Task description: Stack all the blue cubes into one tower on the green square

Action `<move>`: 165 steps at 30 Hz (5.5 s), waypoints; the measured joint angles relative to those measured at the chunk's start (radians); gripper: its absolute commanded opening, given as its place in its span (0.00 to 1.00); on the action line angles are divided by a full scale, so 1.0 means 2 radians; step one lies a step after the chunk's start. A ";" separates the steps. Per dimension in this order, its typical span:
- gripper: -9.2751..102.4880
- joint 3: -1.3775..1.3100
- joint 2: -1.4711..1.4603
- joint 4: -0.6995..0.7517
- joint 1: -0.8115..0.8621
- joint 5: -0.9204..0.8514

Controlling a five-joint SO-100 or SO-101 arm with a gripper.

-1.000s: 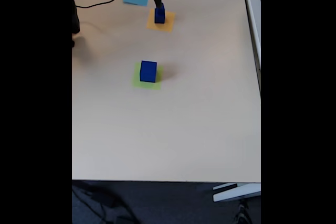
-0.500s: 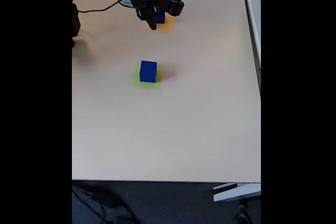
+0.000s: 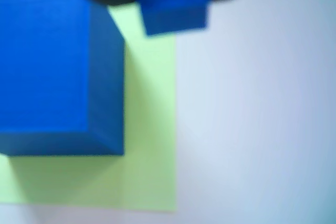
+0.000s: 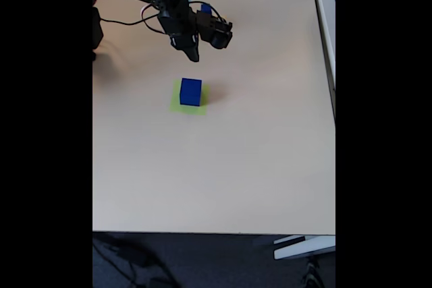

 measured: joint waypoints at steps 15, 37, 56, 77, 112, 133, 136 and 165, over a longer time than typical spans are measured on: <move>0.08 0.017 -0.012 -0.039 0.058 -0.044; 0.08 0.048 -0.028 -0.093 0.067 -0.054; 0.14 0.067 -0.031 -0.113 0.071 -0.054; 0.26 0.052 -0.028 -0.081 0.054 -0.068; 0.40 -0.148 -0.064 0.005 -0.323 0.326; 0.39 -0.118 -0.100 -0.031 -0.321 0.297; 0.39 -0.114 -0.100 -0.037 -0.324 0.293; 0.38 -0.033 -0.118 -0.106 -0.340 0.300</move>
